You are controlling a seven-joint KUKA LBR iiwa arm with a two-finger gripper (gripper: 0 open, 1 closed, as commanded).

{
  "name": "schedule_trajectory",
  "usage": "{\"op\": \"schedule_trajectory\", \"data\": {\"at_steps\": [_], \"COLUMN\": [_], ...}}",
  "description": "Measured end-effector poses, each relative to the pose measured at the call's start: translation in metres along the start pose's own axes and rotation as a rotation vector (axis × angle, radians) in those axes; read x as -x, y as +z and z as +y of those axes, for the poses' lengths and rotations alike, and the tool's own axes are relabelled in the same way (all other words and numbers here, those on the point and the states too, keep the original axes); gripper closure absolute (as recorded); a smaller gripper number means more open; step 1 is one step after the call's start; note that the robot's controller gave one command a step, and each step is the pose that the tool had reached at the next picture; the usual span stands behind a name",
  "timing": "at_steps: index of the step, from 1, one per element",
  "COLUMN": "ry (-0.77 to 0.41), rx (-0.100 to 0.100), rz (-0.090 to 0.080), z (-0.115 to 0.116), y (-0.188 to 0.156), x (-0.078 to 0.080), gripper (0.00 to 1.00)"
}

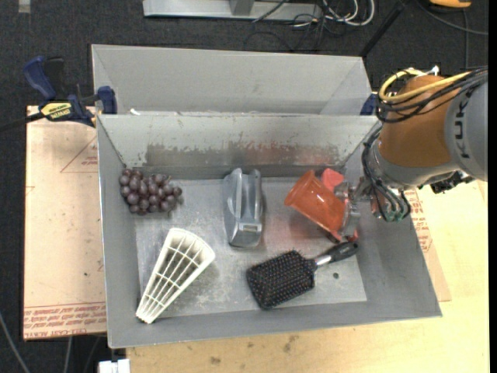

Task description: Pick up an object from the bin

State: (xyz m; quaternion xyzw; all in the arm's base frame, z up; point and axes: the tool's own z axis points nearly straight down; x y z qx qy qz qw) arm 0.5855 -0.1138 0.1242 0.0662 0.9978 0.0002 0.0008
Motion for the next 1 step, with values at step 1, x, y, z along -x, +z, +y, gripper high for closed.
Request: {"op": "schedule_trajectory", "data": {"at_steps": [1], "ry": [0.022], "rx": [0.000], "rz": [-0.002], "z": [-0.0035], "y": [-0.0939], "x": [0.0140], "gripper": [1.00]}}
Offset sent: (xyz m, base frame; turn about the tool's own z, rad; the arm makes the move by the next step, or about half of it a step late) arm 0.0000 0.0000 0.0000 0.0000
